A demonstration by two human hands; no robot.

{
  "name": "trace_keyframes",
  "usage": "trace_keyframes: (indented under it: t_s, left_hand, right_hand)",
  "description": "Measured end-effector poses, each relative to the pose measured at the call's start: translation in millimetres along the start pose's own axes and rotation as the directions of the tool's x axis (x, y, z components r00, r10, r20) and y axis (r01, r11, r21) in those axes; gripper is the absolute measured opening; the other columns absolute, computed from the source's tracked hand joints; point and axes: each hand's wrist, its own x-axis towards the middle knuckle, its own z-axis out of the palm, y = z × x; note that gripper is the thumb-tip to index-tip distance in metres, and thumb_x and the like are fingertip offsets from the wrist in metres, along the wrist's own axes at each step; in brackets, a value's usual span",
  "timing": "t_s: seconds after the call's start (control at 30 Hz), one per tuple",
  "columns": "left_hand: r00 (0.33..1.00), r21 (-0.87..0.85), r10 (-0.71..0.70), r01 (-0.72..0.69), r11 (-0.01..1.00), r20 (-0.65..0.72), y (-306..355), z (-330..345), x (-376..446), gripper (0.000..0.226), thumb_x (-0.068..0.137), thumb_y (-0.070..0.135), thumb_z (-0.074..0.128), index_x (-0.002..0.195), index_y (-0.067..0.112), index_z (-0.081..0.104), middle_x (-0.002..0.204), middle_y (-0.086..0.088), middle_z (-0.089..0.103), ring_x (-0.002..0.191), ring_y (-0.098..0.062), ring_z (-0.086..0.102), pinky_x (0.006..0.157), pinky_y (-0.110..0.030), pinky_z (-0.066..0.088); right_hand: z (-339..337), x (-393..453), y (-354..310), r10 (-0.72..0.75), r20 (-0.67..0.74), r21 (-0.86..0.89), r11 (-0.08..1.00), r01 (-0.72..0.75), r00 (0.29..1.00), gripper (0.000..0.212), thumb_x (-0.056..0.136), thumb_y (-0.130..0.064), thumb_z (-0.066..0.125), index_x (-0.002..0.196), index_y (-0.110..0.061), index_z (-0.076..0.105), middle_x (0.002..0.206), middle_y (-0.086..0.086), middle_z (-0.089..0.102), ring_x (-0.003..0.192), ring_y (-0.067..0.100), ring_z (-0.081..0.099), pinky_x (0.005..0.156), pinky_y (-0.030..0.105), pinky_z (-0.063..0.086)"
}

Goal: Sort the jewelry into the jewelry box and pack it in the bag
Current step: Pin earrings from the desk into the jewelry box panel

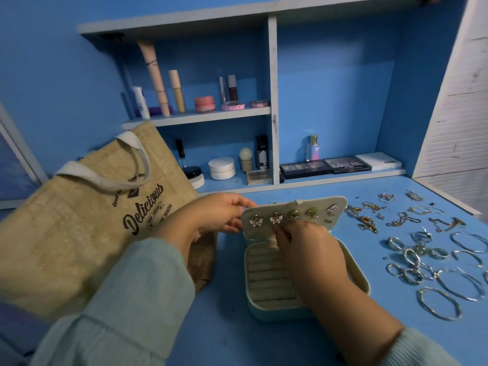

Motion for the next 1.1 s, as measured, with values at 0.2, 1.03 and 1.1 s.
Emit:
trace_keyframes:
  t_s: [0.2, 1.03, 1.1]
  left_hand:
    - [0.985, -0.138, 0.154, -0.164, 0.977, -0.082, -29.0, 17.8, -26.2, 0.038, 0.088, -0.004, 0.052, 0.103, 0.03, 0.053, 0.107, 0.006, 0.062, 0.1, -0.005, 0.059, 0.094, -0.026, 0.044]
    - [0.821, -0.174, 0.306, -0.431, 0.885, -0.482, -37.8, 60.2, -9.1, 0.013, 0.087, 0.024, 0.061, 0.095, 0.033, 0.055, 0.101, 0.009, 0.066, 0.093, -0.001, 0.062, 0.074, -0.014, 0.048]
    - [0.82, -0.178, 0.311, -0.439, 0.881, -0.481, -37.4, 60.1, -9.6, 0.013, 0.087, 0.024, 0.061, 0.094, 0.033, 0.056, 0.099, 0.011, 0.066, 0.092, 0.001, 0.062, 0.072, -0.012, 0.048]
  right_hand:
    - [-1.0, 2.4, -0.1, 0.002, 0.009, 0.014, 1.0, -0.002, 1.0, 0.037, 0.097, -0.036, 0.038, 0.088, -0.015, 0.066, 0.073, 0.003, 0.055, 0.067, 0.023, 0.053, 0.055, 0.027, 0.038]
    - [-3.0, 12.2, 0.5, 0.018, 0.102, 0.023, 1.0, -0.02, 0.995, 0.036, 0.096, -0.032, 0.042, 0.072, -0.01, 0.059, 0.061, 0.003, 0.048, 0.053, 0.018, 0.044, 0.046, 0.024, 0.03]
    - [-2.9, 11.6, 1.2, 0.012, 0.106, 0.022, 1.0, -0.015, 0.994, 0.036, 0.096, -0.033, 0.043, 0.077, -0.01, 0.062, 0.065, 0.005, 0.054, 0.056, 0.019, 0.047, 0.047, 0.024, 0.031]
